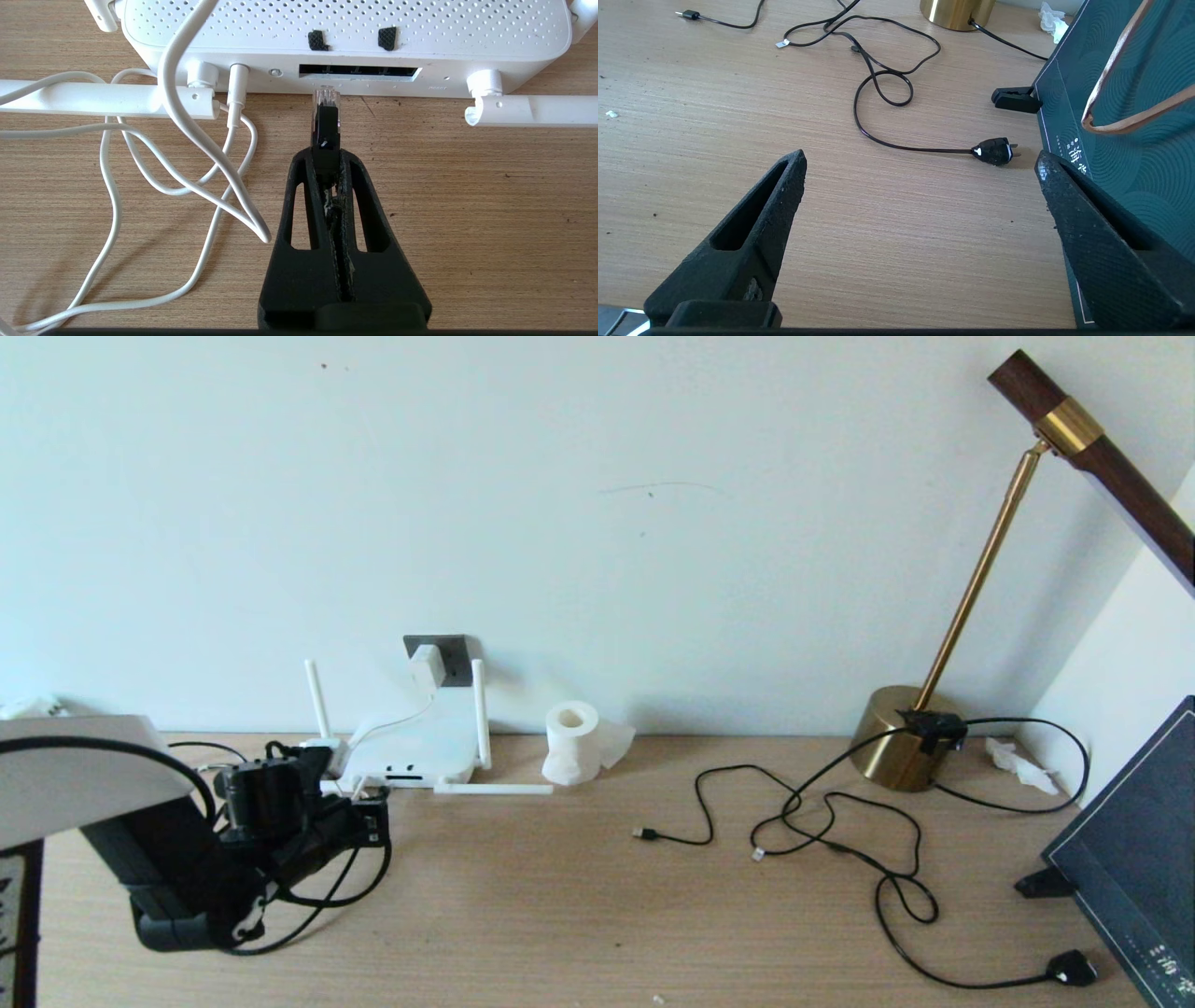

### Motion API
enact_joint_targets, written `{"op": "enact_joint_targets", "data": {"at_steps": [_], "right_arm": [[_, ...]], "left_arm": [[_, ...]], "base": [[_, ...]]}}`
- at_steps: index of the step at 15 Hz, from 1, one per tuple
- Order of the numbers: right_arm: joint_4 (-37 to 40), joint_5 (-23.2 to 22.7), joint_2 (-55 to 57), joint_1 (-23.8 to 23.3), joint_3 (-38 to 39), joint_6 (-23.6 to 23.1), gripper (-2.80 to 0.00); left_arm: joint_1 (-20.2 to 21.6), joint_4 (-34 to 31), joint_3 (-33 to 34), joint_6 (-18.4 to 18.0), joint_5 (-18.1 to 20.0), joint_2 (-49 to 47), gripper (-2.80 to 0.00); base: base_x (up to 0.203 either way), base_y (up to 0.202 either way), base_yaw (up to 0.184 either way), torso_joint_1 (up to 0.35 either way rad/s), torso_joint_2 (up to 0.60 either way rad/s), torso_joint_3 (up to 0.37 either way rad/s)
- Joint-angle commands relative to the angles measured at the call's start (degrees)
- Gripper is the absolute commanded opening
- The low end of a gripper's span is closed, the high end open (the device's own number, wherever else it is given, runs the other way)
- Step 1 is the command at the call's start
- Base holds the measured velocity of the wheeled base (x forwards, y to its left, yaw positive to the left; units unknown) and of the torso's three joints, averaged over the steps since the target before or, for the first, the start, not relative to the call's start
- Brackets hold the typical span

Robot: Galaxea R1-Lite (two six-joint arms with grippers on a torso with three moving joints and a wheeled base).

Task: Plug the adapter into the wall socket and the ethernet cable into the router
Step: Plug cable into router interface

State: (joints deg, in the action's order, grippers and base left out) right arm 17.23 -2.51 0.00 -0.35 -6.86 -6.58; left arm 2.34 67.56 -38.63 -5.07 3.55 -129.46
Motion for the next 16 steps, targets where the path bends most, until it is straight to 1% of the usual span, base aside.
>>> {"op": "enact_joint_targets", "data": {"at_steps": [1, 16], "right_arm": [[0.09, -0.03, 0.09, 0.0, 0.0, -0.08, 0.0], [0.09, -0.03, 0.06, 0.0, 0.0, -0.01, 0.0]], "left_arm": [[0.03, 0.38, -0.13, -0.03, 0.06, -0.09, -2.8], [0.12, 0.38, -0.04, 0.15, 0.06, -0.17, -2.8]], "base": [[0.0, 0.0, 0.0, 0.0, 0.0, 0.0], [0.0, 0.0, 0.0, 0.0, 0.0, 0.0]]}}
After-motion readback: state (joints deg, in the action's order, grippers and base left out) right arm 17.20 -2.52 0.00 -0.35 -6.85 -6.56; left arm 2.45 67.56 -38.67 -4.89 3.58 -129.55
